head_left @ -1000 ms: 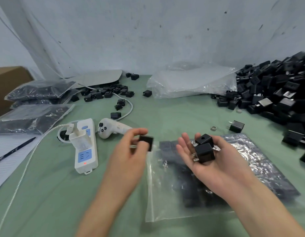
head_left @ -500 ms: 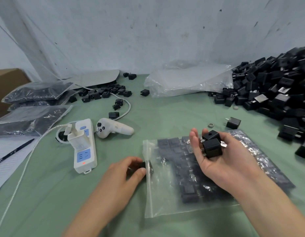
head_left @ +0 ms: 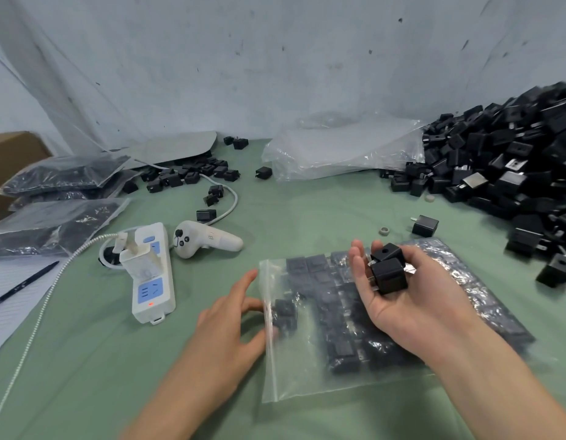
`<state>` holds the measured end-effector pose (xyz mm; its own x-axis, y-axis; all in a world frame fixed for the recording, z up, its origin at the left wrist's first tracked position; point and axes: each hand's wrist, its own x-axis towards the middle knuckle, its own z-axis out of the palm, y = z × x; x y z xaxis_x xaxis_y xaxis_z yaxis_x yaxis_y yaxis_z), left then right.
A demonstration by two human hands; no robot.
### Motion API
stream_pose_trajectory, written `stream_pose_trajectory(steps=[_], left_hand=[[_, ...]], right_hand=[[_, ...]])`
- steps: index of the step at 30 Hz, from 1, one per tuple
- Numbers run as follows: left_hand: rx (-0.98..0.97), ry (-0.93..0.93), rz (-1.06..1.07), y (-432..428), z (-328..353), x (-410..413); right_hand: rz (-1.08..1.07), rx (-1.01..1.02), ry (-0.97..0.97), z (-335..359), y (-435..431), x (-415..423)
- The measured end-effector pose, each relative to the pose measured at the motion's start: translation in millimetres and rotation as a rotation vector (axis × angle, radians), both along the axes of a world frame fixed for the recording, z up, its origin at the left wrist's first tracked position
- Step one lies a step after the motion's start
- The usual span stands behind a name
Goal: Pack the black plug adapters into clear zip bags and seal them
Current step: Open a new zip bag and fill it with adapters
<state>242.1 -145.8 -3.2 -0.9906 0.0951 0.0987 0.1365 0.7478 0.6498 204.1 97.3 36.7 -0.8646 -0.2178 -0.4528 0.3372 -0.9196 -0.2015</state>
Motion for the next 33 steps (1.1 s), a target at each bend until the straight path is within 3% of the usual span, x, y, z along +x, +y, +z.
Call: stream_pose_trajectory(steps=[8,16,26,29,33], left_hand=[[0.069,0.025,-0.006,12.6,-17.0,-9.9],[-0.022,0.098,0.034,22.9,-25.3,-15.3],[-0.031,0.077,0.033,11.7,-11.1,-4.5],[0.078,0.237,0.165,3.5,0.7,1.1],[0.403,0.329,0.187,27.1,25.7,7.9]], right_hand=[[0.003,0.011,-0.014,0.7,0.2,1.3],[0.029,0.016,-0.061,-0.4,-0.3,2.6],[0.074,0.083,0.044,-1.2,2.8,4.6],[0.085,0.274,0.154,4.3,-0.5,7.8],[0.106,1.006,0.520,4.9,-9.6,13.4]])
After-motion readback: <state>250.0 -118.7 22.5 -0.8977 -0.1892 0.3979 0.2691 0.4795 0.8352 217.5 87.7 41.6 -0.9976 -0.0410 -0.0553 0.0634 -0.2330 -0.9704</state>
